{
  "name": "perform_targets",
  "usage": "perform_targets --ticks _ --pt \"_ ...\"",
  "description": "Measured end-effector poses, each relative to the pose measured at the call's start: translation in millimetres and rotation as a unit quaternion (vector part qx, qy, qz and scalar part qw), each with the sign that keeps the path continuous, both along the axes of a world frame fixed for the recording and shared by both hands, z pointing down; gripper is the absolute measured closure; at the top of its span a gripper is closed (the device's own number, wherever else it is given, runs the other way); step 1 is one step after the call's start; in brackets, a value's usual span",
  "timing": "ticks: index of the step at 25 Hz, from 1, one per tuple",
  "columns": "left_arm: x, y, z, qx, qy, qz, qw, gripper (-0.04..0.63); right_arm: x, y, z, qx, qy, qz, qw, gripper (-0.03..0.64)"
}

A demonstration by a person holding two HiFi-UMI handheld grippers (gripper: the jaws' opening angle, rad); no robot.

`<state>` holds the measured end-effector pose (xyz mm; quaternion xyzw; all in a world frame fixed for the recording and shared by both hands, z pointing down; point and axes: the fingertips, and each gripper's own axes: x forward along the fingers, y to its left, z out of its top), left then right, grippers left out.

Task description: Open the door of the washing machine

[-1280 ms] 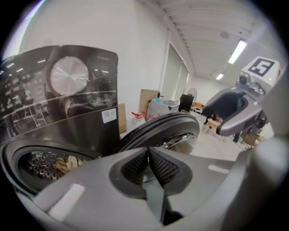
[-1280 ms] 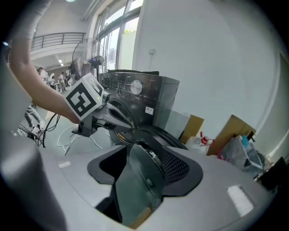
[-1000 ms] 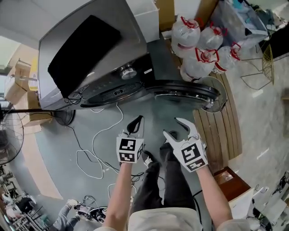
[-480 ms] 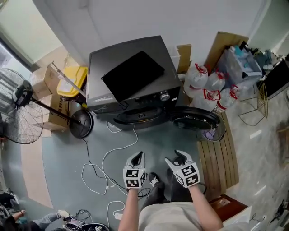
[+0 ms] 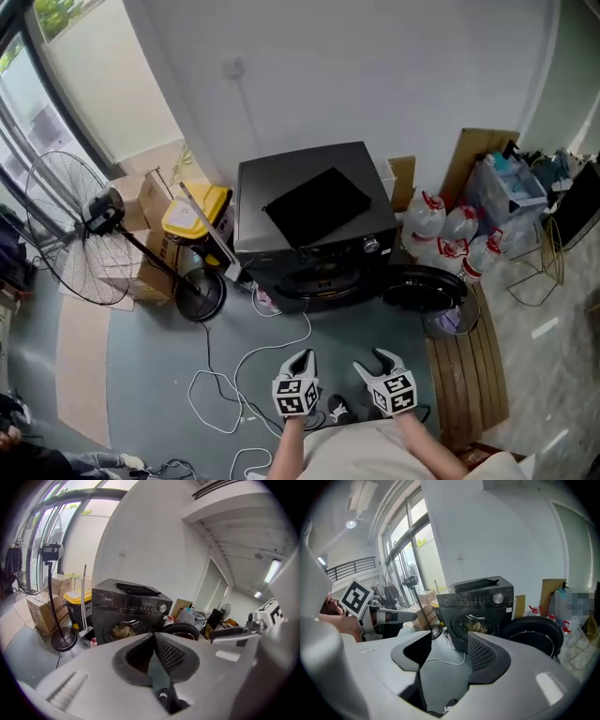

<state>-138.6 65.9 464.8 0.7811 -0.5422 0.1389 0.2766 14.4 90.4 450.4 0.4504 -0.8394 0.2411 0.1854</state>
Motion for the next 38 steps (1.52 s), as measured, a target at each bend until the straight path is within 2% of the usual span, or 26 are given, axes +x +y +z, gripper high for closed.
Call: perform_targets --ticks 4,9,18,23,26,38 --pt "11 -8 -9 0.017 -0.016 0.039 0.999 0.531 -18 -13 -1 0.016 -0.01 -0.002 1.0 0.379" --pt "11 -15 -25 0.029 -0.025 0.045 0.9982 0.531 -26 -20 -10 0.035 -0.013 -0.006 0.999 0.38" --pt "9 -5 -16 0.024 -0.038 0.052 0.9977 0.531 -17 -16 -13 0.036 -0.03 0.014 0.999 0.554" --pt "6 -2 -15 0.022 -0.027 0.047 0.9983 0.531 -12 -15 -10 0.025 -0.036 0.023 0.999 0.605" --pt "7 -4 -19 0.026 -0.018 0.042 0.9986 0.531 -15 -17 -14 0.028 -0.038 0.013 0.999 0.615" --pt "11 4 -12 0.022 -0.019 0.054 0.9981 0.531 -19 -14 -15 0.033 -0.044 0.002 0.998 0.617"
